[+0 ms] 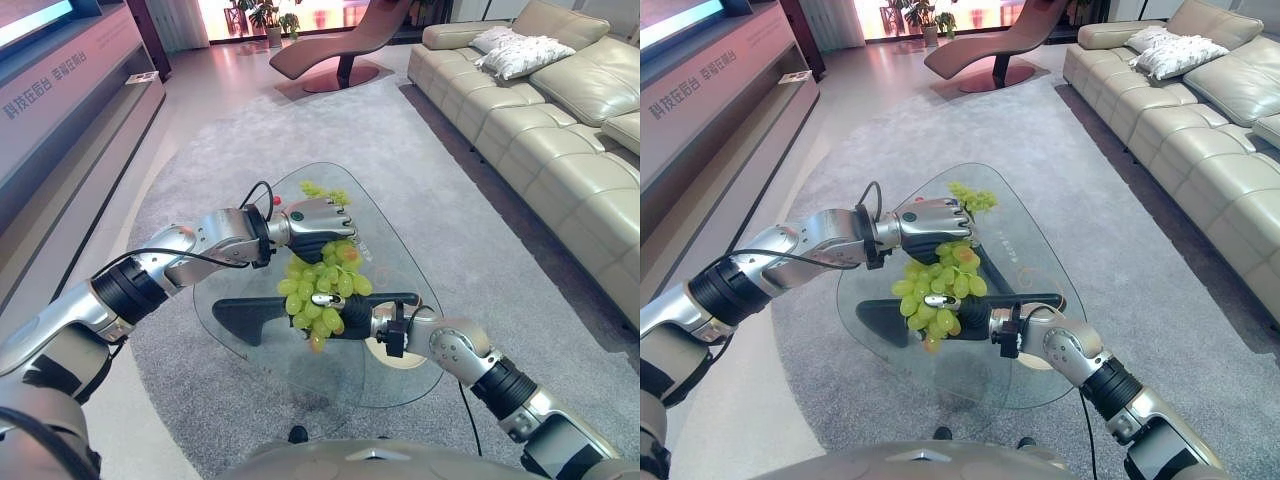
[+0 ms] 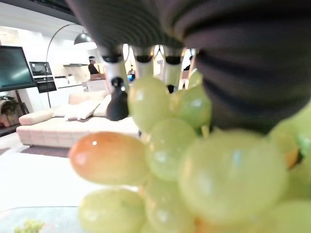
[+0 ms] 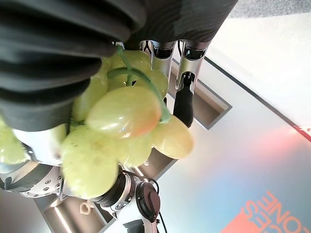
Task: Pick up fruits into the plate
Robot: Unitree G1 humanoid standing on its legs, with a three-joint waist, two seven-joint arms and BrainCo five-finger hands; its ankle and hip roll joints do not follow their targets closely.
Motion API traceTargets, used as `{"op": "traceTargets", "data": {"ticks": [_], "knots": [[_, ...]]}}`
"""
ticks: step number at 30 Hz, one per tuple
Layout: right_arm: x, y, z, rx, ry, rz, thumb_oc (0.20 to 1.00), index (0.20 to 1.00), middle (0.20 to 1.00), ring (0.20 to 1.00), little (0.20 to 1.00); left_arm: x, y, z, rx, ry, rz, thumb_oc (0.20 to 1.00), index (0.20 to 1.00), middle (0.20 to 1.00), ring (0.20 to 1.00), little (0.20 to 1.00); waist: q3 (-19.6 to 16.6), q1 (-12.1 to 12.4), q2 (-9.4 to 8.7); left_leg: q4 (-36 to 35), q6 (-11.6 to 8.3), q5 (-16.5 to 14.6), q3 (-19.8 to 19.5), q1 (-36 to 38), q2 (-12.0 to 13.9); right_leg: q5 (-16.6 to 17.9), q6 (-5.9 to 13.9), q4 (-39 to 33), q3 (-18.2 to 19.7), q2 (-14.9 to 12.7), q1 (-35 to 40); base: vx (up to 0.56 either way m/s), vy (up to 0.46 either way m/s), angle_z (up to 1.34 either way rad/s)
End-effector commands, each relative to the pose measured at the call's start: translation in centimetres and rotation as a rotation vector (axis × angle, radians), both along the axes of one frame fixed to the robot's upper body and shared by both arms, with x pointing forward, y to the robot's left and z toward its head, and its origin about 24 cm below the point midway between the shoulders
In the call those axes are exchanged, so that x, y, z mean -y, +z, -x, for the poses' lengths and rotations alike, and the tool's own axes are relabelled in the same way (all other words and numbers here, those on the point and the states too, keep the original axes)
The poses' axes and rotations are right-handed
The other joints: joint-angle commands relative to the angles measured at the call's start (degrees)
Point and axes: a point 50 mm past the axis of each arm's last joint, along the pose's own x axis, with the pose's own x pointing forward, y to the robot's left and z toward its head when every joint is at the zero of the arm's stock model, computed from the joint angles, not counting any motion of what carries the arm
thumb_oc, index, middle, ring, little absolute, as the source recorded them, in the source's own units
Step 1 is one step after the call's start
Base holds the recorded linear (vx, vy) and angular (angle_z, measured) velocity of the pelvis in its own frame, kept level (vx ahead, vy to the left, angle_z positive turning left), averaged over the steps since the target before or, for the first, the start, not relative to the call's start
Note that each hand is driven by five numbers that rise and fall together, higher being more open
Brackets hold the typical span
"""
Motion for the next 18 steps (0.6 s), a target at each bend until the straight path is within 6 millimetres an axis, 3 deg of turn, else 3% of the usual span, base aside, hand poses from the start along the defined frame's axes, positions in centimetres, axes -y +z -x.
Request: {"op": "traceTargets", "data": {"ticks": [1, 9, 10, 11, 12, 18], "knots": [[-1.8, 3.2, -0.4, 0.075, 0.001, -0.194, 0.200, 0.200, 0.200, 0.200, 0.200, -0.1, 1.9, -1.1, 0.030, 0.022, 0.077, 0.200, 0.200, 0.200, 0.200, 0.200, -0.2, 1.4, -2.30, 0.6, 0.67, -10.6, 4.8, 5.3, -1.2, -4.9, 4.48, 0.5, -0.2, -2.9, 2.4, 0.00, 0.000, 0.00], [-1.7, 2.9, -0.4, 0.067, -0.028, -0.196, 0.200, 0.200, 0.200, 0.200, 0.200, -0.4, 1.5, -1.1, 0.003, 0.053, 0.101, 0.200, 0.200, 0.200, 0.200, 0.200, -0.3, 1.6, -2.36, 0.6, 0.69, -10.7, 4.9, 5.5, -1.1, -4.9, 4.42, 0.4, -0.2, -2.8, 2.5, 0.00, 0.000, 0.00], [-1.7, 2.9, -0.4, 0.067, -0.034, -0.196, 0.200, 0.200, 0.200, 0.200, 0.200, -0.5, 1.4, -1.2, -0.005, 0.065, 0.108, 0.341, 0.341, 0.341, 0.341, 0.341, -0.2, 1.6, -2.37, 0.6, 0.71, -10.7, 4.9, 5.6, -1.1, -4.9, 4.40, 0.4, -0.2, -2.8, 2.6, 0.00, 0.000, 0.00], [-1.7, 2.9, -0.4, 0.067, -0.036, -0.196, 0.200, 0.200, 0.200, 0.200, 0.200, -0.5, 1.3, -1.2, -0.009, 0.071, 0.111, 0.551, 0.551, 0.551, 0.551, 0.551, -0.2, 1.6, -2.37, 0.6, 0.72, -10.7, 4.9, 5.6, -1.1, -4.9, 4.39, 0.4, -0.2, -2.7, 2.6, 0.00, 0.000, 0.00], [-1.5, 2.7, -0.5, 0.067, -0.049, -0.192, 0.200, 0.200, 0.200, 0.200, 0.200, -0.8, 1.1, -1.3, -0.026, 0.091, 0.123, 1.000, 1.000, 1.000, 1.000, 1.000, -0.1, 1.6, -2.40, 0.6, 0.72, -10.7, 5.0, 5.6, -1.0, -5.0, 4.42, 0.5, -0.2, -2.7, 2.6, 0.00, 0.000, 0.00], [0.6, 1.8, -0.6, 0.070, -0.130, -0.160, 0.200, 0.200, 0.200, 0.200, 0.200, -2.7, -0.1, -1.6, -0.097, 0.200, 0.182, 1.000, 1.000, 1.000, 1.000, 1.000, 0.0, 1.5, -2.58, 0.6, 0.76, -10.8, 5.2, 5.8, -0.9, -5.0, 4.45, 0.5, -0.1, -2.7, 2.7, 0.02, -0.001, -0.03]]}}
